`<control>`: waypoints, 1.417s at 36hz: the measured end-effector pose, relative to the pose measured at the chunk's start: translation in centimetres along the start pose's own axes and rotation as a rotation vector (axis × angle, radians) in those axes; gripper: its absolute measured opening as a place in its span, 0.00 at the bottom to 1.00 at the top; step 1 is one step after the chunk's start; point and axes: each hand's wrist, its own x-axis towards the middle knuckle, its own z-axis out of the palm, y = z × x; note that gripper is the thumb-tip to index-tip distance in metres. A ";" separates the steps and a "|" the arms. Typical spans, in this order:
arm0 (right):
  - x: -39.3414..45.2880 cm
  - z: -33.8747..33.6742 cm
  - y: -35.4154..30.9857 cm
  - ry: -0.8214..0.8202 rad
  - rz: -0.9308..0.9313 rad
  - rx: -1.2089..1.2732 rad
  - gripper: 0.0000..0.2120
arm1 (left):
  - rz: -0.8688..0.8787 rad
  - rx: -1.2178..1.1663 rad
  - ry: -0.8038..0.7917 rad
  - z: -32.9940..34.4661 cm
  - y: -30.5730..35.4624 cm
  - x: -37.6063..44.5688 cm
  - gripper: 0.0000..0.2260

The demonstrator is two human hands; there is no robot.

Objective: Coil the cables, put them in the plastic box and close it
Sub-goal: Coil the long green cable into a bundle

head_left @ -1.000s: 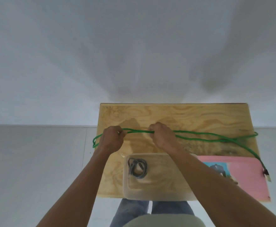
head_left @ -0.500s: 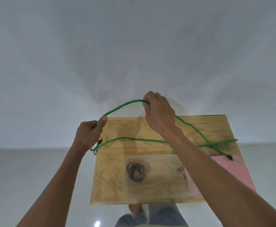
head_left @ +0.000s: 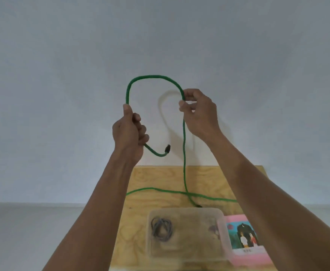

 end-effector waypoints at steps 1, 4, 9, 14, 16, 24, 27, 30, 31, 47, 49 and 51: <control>-0.2 -0.4 0.0 -0.041 -0.014 -0.028 0.17 | -0.019 -0.049 0.014 0.8 0.3 -0.1 0.22; -1.6 -1.5 0.2 -0.200 -0.037 -0.043 0.21 | -0.068 -0.184 0.057 2.6 1.0 -0.2 0.21; -5.4 -3.2 2.6 -0.644 0.060 0.053 0.13 | -0.114 -0.388 0.132 4.6 1.1 0.2 0.20; -7.4 -3.5 5.2 -0.641 0.086 0.182 0.08 | -0.139 -0.464 0.173 5.6 0.5 0.3 0.21; -7.4 -3.9 5.5 -0.558 0.104 0.266 0.09 | -0.126 -0.479 0.190 5.7 0.2 0.0 0.20; -6.1 -4.9 3.3 -0.280 0.041 0.425 0.07 | -0.028 0.174 -0.012 7.0 -2.3 -4.8 0.16; -6.1 -4.5 2.5 -0.224 0.003 0.348 0.03 | 0.047 0.308 -0.055 7.6 -3.7 -6.3 0.16; -6.2 -4.4 2.0 -0.208 -0.010 0.342 0.02 | 0.118 0.376 -0.013 7.9 -4.0 -6.9 0.14; -6.3 -4.6 1.8 -0.231 -0.011 0.348 0.02 | 0.122 0.378 0.000 7.9 -3.8 -6.9 0.13; 0.9 -7.4 -2.5 -0.618 -0.150 0.452 0.22 | 0.047 -0.026 -0.392 10.7 1.3 -10.1 0.15; 1.1 -7.8 -3.3 -0.687 -0.116 0.457 0.19 | 0.034 -0.084 -0.440 11.7 1.7 -10.6 0.17; 0.8 -7.3 -3.2 -0.745 -0.165 0.405 0.15 | 0.010 -0.127 -0.472 12.6 2.2 -10.9 0.18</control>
